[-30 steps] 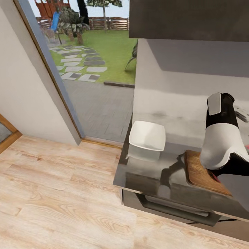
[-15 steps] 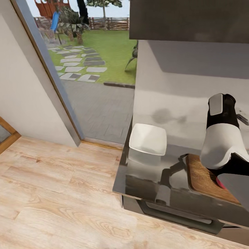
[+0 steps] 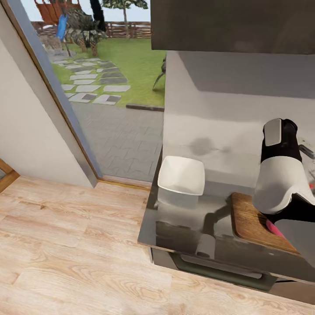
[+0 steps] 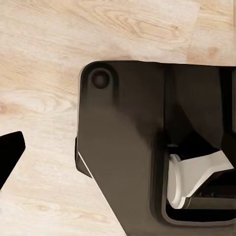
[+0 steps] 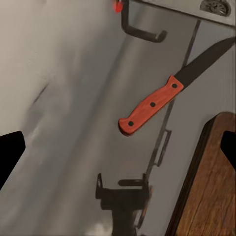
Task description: In the kitchen, take the Vidalia onion out of the sink, dice it on the chopping board with the paring knife, put the diced onion into the bowl on the countertop, then place both the paring knife and the chopping board into the sink.
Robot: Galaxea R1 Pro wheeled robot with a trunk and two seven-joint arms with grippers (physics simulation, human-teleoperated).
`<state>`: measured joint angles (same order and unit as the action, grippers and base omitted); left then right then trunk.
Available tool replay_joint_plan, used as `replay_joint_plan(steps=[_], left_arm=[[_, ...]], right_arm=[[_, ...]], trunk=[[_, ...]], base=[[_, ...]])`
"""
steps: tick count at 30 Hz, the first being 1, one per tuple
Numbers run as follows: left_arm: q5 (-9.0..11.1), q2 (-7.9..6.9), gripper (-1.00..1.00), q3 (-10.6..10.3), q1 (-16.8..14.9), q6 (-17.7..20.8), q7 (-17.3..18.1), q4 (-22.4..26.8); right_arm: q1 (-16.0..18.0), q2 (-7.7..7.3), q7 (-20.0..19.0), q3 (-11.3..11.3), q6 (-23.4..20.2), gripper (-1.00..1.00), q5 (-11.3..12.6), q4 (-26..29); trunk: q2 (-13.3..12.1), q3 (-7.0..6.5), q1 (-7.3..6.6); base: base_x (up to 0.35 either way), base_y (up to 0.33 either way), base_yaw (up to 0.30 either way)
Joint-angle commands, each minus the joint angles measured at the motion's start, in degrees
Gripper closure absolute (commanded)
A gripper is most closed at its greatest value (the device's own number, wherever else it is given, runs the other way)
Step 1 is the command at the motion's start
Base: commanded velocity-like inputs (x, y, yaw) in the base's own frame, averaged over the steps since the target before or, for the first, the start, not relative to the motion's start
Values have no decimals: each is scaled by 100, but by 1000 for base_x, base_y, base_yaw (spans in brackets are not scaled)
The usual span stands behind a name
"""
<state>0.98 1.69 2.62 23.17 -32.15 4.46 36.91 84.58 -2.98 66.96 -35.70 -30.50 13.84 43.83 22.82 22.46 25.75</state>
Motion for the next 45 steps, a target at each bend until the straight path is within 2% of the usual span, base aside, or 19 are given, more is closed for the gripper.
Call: replay_joint_plan(steps=[1, 15, 25, 33, 45], left_arm=[[10, 7, -100, 28, 5, -2, 47, 9], [8, 7, -100, 28, 3, -5, 47, 7], [11, 7, -100, 28, 4, -7, 47, -1], [11, 7, -100, 28, 3, -4, 47, -9], [7, 7, -100, 28, 3, -2, 49, -17]], right_arm=[[5, -1, 27, 5, -52, -100, 24, 2], [5, 16, 28, 27, -61, -100, 40, 2], [5, 27, 28, 30, -61, -100, 48, 2], [5, 141, 21, 34, -61, -100, 49, 2], [5, 164, -6, 37, -63, -100, 49, -9]], trunk=[[10, 9, 4], [10, 9, 4], [10, 9, 4], [10, 9, 4], [10, 9, 4]], base=[[0, 0, -254], [75, 53, -275], [21, 259, -279], [16, 297, -279], [147, 228, -268]])
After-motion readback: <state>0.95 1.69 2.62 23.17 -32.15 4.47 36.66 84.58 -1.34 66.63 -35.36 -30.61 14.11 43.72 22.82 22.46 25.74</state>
